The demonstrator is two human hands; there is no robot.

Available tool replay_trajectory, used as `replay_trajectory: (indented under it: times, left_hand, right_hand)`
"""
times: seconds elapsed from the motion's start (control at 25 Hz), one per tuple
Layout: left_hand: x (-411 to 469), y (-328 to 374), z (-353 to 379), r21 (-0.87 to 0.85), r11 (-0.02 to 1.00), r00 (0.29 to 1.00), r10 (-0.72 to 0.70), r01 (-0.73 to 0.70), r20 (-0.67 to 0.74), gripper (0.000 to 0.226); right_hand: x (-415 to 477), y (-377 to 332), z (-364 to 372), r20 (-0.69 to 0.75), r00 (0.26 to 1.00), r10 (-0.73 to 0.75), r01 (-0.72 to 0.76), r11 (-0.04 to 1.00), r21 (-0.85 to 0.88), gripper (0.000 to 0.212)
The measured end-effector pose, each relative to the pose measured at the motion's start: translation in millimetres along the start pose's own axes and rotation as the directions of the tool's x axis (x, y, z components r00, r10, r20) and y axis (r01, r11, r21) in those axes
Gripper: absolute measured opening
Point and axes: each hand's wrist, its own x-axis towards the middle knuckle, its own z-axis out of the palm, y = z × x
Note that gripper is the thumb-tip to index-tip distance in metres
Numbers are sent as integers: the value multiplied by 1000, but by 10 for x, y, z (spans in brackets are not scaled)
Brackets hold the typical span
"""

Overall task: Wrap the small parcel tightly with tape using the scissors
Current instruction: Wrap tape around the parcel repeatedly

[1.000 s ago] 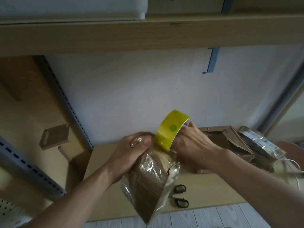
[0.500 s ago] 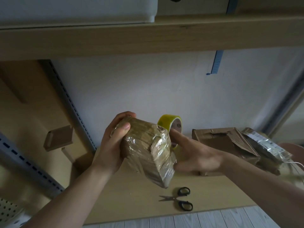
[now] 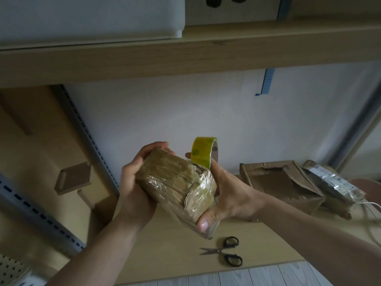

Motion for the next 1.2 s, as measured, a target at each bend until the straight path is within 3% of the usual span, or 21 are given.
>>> replay_trajectory:
  times: [0.08, 0.12, 0.2, 0.28, 0.4, 0.48, 0.56, 0.6, 0.72, 0.8, 0.96, 1.12, 1.2]
  left_hand:
    - [18, -46, 40, -108, 991, 991, -90, 80, -101, 59]
    - [30, -75, 39, -74, 990, 974, -136, 124, -182, 63]
    - [51, -95, 9, 187, 942, 943, -231, 278, -239, 80]
    - [72, -65, -18, 365, 795, 875, -453, 484, -174, 90]
    - [118, 84, -73, 150, 681, 695, -716, 717, -71, 94]
    - [134, 107, -119, 103, 642, 646, -763, 759, -10, 87]
    - [122, 76, -130, 165, 603, 606, -795, 781, 38, 63]
    - [107, 47, -152, 161, 598, 597, -800, 785, 55, 62]
    - [52, 55, -191, 156, 617, 606, -787, 771, 114, 66]
    - [54, 95, -215, 164, 614, 600, -789, 772, 129, 62]
    - [43, 73, -327, 249, 555, 551, -829, 794, 89, 74]
    - [41, 170, -405, 298, 553, 537, -832, 778, 141, 81]
    - [9, 202, -450, 281, 563, 544, -825, 777, 152, 82]
  right_hand:
    - [8, 24, 84, -52, 999, -13, 6, 992, -129, 117]
    - [11, 26, 114, -92, 995, -24, -1, 965, -262, 117]
    - [5, 34, 81, -164, 984, -69, -37, 823, -567, 115]
    - [-30, 60, -71, -169, 982, -79, -75, 661, -746, 112]
    - [-44, 92, -179, -31, 987, -159, 44, 448, -893, 94]
    - [-22, 119, -108, 58, 984, -168, 114, 347, -931, 85]
    - [-20, 179, -103, 103, 990, -99, 127, 278, -952, 84]
    - [-31, 216, -159, 104, 993, -60, 115, 238, -964, 81]
    - [-78, 228, -354, 72, 997, 3, 71, 121, -990, 71]
    - [-111, 211, -432, 71, 997, -40, 74, 73, -995, 71]
    - [-105, 182, -425, 112, 985, -135, 110, -16, -994, 81]
    - [-119, 147, -530, 72, 993, -92, 58, -141, -988, 87]
    - [-155, 134, -605, -2, 1000, 13, 0, -171, -985, 87]
